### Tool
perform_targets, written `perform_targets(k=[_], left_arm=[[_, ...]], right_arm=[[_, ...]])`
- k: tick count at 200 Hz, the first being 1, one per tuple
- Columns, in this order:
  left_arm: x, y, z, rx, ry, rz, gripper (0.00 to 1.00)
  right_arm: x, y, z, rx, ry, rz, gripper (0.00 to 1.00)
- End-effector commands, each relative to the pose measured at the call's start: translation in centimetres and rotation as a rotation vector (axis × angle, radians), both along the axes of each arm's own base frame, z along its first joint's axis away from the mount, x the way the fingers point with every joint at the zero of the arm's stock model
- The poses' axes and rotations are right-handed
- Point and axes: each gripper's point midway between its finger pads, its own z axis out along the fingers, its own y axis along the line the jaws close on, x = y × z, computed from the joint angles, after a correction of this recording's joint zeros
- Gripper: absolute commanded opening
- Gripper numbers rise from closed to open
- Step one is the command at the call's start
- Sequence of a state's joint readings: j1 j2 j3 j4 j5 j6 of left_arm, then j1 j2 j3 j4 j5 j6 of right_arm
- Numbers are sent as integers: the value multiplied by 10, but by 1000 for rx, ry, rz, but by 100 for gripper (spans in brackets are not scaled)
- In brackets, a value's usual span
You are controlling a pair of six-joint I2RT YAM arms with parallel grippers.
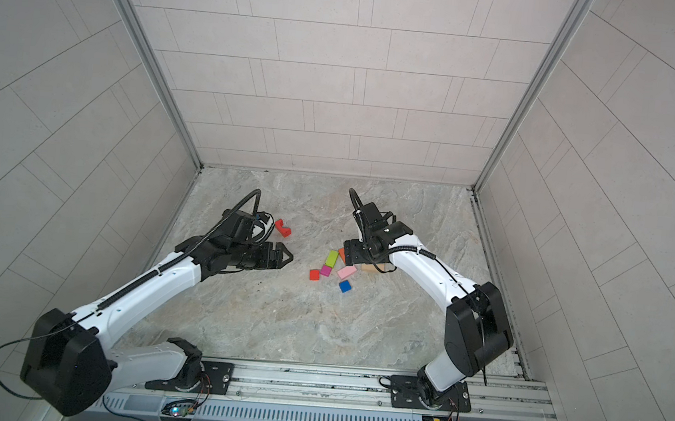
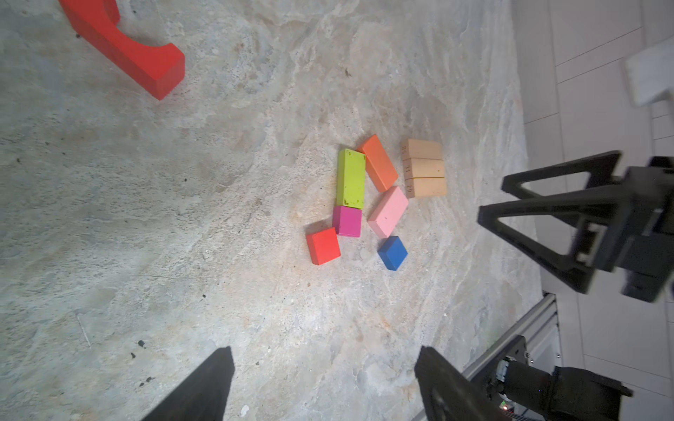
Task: Build the wood block tower
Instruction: 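Open and raise the right gripper while the left arm moves toward the blocks, then lower the left gripper over the lime green block and close on it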
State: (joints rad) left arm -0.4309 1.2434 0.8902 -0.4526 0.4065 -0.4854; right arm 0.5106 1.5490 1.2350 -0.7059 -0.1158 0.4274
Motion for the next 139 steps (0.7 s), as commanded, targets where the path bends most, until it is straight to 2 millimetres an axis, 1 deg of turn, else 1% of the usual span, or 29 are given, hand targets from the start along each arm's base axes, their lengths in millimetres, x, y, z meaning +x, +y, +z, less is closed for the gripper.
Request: perform_targets(k=[1,13,31,47,68,88,97,108,127,139], left_arm=[[20,-3,5,84,-57,18,83],[27,-6,2,117,-57,15,81],[36,-14,-3,149,-55,6,79],[42,-27,-8,179,-51,-13,78],[48,-46,-19,201,-23,-51,75],[53,-65,-31,230,23,-103,70],[54,-73,-38,247,38,-122,69],[57,-82,-44,265,52,-138,64],[62,-92,-51,294,48,-148,63],[65,-96,-56,313,44,-152,62]], right_arm=[[-11,-16,10,-23,-26,-19,83],[-15,-18,11,-3,-32,-19,83],[-21,-22,14,20,-49,-29,87],[-26,-22,14,47,-62,-34,89],[-30,-18,17,97,-90,-22,93],[-33,-19,27,126,-132,-24,97],[-35,-20,32,140,-152,-25,99],[-38,-22,40,157,-179,-27,99],[-44,-27,49,188,-229,-48,99],[-48,-32,51,199,-238,-73,99]])
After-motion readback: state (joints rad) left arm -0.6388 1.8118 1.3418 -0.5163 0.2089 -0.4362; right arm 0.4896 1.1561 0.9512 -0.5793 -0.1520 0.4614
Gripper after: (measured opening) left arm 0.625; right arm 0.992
